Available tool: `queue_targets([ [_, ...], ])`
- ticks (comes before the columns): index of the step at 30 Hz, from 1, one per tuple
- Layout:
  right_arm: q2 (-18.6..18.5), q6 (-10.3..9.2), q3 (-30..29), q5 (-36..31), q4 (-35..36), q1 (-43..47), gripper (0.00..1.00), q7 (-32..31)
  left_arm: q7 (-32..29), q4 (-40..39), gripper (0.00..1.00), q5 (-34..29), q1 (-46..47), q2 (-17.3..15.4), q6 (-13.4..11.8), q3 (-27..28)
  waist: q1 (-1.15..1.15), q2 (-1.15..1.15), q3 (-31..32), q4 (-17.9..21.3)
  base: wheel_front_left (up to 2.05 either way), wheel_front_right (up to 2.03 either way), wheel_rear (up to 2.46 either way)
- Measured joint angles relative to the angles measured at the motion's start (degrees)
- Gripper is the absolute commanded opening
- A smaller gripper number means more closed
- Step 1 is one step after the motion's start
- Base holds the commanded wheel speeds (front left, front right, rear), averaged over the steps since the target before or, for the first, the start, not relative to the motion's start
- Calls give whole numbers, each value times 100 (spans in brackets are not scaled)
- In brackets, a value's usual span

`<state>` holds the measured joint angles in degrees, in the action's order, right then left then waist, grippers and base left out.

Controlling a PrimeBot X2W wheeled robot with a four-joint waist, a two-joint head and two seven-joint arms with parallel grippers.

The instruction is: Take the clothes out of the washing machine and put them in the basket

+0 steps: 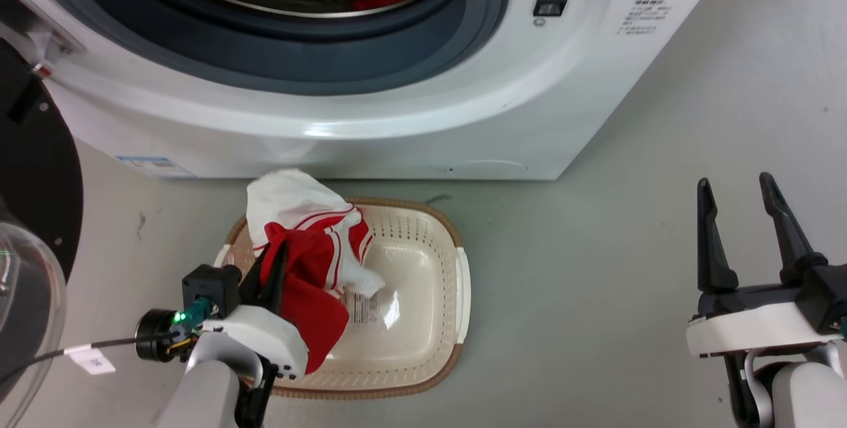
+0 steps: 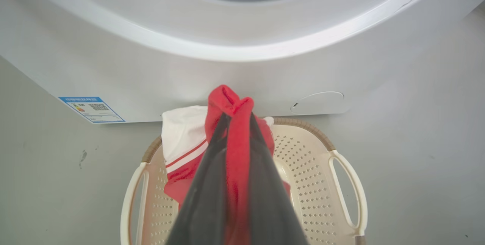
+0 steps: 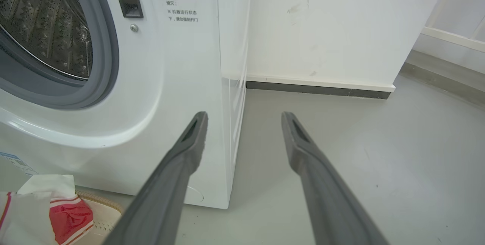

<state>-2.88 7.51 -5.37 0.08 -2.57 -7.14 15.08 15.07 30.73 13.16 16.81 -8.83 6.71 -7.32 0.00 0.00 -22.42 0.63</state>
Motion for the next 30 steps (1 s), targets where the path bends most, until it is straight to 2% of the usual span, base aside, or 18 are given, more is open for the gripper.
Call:
queue_targets([
  [12, 1, 0, -85, -209, 371, -354, 100, 0, 0, 1836, 0, -274, 1519, -11, 36, 110, 1, 0, -1284, 41, 0, 0, 0],
  [17, 0, 0, -156, -205, 477, -472, 100, 0, 0, 2509, 0, -258, 2020, -65, -22, 266, 1, 0, -1849, 92, 0, 0, 0],
  [26, 0, 0, -234, -164, 747, -525, 100, 0, 0, 2822, 0, -315, 2548, -9, -16, 347, 1, 0, -2629, 170, 0, 0, 0],
  [30, 1, 0, -236, -160, 779, -582, 100, 0, 0, 2971, 0, -552, 2691, 13, -9, 140, 1, 0, -2864, 160, 0, 0, 0],
])
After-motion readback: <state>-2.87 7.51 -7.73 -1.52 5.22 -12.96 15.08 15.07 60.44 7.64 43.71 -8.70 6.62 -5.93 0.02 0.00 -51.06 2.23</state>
